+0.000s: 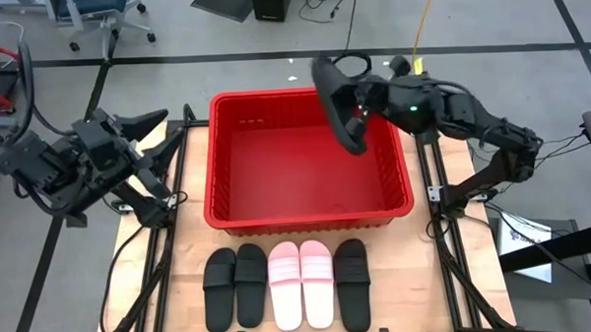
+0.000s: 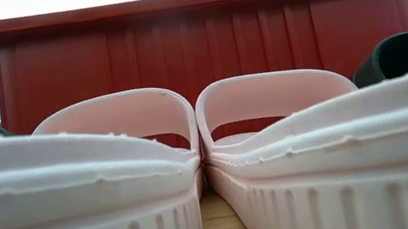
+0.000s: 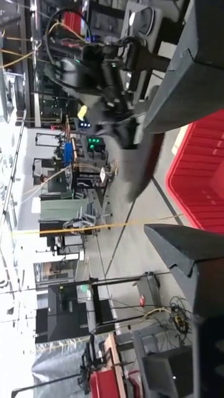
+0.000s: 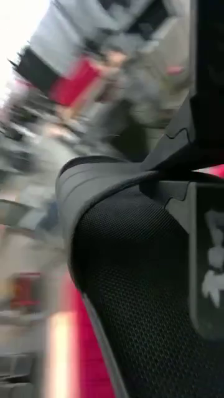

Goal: Pick and place slides into bin
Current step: Put the black slipper into the red container

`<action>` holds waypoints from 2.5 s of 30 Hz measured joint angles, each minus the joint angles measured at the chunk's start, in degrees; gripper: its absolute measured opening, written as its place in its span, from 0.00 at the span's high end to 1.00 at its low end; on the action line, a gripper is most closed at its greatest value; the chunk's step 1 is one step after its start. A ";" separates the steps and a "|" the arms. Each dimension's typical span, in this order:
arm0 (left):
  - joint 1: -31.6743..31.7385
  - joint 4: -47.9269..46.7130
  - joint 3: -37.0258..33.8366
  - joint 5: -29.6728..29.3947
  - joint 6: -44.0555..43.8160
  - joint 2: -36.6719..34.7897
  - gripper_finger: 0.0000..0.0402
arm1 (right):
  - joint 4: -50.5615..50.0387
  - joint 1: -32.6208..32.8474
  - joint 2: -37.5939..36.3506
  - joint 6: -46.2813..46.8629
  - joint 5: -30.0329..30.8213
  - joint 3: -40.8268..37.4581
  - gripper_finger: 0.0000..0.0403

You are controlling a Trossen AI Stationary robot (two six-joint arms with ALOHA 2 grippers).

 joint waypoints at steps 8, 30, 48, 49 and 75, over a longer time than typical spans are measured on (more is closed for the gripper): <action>2.08 0.43 0.00 0.04 0.89 -0.11 0.36 | -22.30 -6.20 2.37 10.03 -2.90 -4.86 1.00; 4.12 1.29 0.02 -0.09 4.29 -0.27 0.36 | -11.97 -1.34 2.15 8.06 -2.67 -27.39 1.00; 3.62 1.24 0.02 -0.40 3.87 -0.23 0.36 | -2.01 -2.56 2.21 4.48 -1.17 -40.17 1.00; 3.62 1.24 0.02 -0.40 3.78 -0.23 0.36 | -2.03 -2.54 2.19 4.46 -1.15 -40.65 1.00; 3.64 1.24 0.02 -0.40 3.44 -0.23 0.36 | 15.11 -11.48 6.22 -13.00 -5.83 -47.38 0.99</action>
